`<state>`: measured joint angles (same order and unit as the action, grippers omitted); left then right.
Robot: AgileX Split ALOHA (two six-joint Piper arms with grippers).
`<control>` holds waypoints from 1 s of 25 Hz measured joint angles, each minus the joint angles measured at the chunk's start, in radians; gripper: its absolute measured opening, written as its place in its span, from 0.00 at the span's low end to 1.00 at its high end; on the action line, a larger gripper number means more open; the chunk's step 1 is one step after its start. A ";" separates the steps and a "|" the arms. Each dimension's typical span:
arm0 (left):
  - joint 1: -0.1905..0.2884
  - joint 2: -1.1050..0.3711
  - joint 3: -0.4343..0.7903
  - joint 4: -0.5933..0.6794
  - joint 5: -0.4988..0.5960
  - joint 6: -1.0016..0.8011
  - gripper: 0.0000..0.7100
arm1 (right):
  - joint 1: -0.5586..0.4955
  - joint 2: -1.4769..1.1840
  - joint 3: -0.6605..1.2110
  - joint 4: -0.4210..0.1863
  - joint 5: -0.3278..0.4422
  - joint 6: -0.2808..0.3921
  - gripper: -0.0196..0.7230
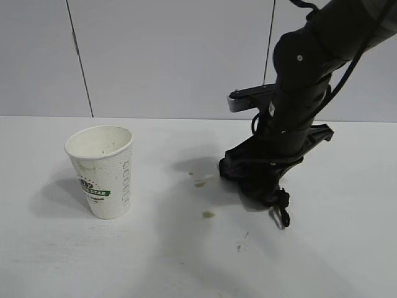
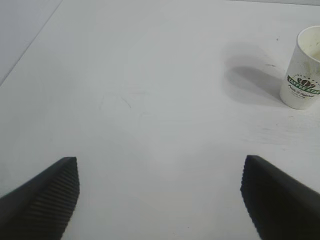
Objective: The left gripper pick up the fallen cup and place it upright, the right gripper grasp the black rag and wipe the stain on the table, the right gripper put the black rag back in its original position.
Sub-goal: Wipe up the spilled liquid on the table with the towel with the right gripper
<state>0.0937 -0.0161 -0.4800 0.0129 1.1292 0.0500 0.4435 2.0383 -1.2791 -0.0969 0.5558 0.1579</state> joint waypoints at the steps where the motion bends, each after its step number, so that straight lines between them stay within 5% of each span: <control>1: 0.000 0.000 0.000 0.000 0.000 0.000 0.89 | 0.019 0.000 0.000 0.051 -0.003 -0.029 0.06; 5: 0.000 0.000 0.000 0.000 0.000 0.000 0.89 | 0.120 0.000 0.000 0.183 -0.001 -0.127 0.06; 11: 0.000 0.000 0.000 0.000 0.000 0.000 0.89 | 0.192 0.000 0.000 0.202 0.029 -0.146 0.06; 25: 0.000 0.000 0.000 0.001 0.000 0.000 0.89 | 0.189 0.046 0.000 0.008 -0.012 -0.099 0.06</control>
<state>0.0937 -0.0161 -0.4800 0.0135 1.1292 0.0500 0.6329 2.0840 -1.2791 -0.0889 0.5442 0.0585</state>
